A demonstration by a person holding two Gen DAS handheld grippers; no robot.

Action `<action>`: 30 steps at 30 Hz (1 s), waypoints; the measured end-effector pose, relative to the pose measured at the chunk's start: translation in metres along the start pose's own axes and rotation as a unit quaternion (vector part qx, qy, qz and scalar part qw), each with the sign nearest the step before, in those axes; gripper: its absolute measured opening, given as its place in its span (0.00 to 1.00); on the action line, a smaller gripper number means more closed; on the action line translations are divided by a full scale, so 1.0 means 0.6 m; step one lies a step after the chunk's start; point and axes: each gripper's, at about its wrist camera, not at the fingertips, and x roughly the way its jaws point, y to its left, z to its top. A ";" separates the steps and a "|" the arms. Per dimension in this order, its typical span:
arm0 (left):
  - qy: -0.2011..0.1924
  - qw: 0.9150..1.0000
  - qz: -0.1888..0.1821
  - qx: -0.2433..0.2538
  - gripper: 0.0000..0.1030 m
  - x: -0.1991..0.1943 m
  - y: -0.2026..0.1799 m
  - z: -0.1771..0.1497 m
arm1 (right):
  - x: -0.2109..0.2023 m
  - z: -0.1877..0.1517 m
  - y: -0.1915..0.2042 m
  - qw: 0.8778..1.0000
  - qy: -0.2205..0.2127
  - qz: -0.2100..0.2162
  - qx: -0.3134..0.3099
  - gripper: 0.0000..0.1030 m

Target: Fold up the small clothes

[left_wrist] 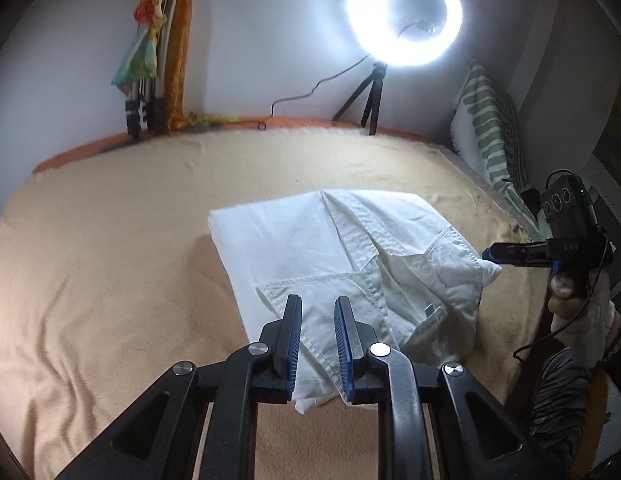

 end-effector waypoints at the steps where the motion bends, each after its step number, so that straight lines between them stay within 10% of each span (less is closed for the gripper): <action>1: 0.008 1.000 -0.003 -0.002 0.15 0.008 0.001 -0.001 | 0.011 -0.002 0.001 1.000 0.010 -0.008 -0.004 0.28; 3: 0.028 1.000 -0.009 -0.005 0.15 0.025 0.005 -0.008 | 0.025 -0.009 0.015 0.998 0.021 -0.037 -0.045 0.08; 8: 0.066 0.998 -0.004 -0.001 0.15 0.054 0.011 -0.051 | 0.059 -0.034 0.026 0.974 0.049 -0.165 -0.150 0.05; 19: 0.004 1.000 -0.024 -0.006 0.22 -0.011 0.007 0.011 | -0.036 0.035 0.073 0.981 -0.041 -0.116 -0.150 0.04; 30: -0.014 1.000 0.001 -0.023 0.24 0.083 0.029 0.096 | 0.106 0.141 0.102 0.986 -0.009 -0.089 -0.143 0.09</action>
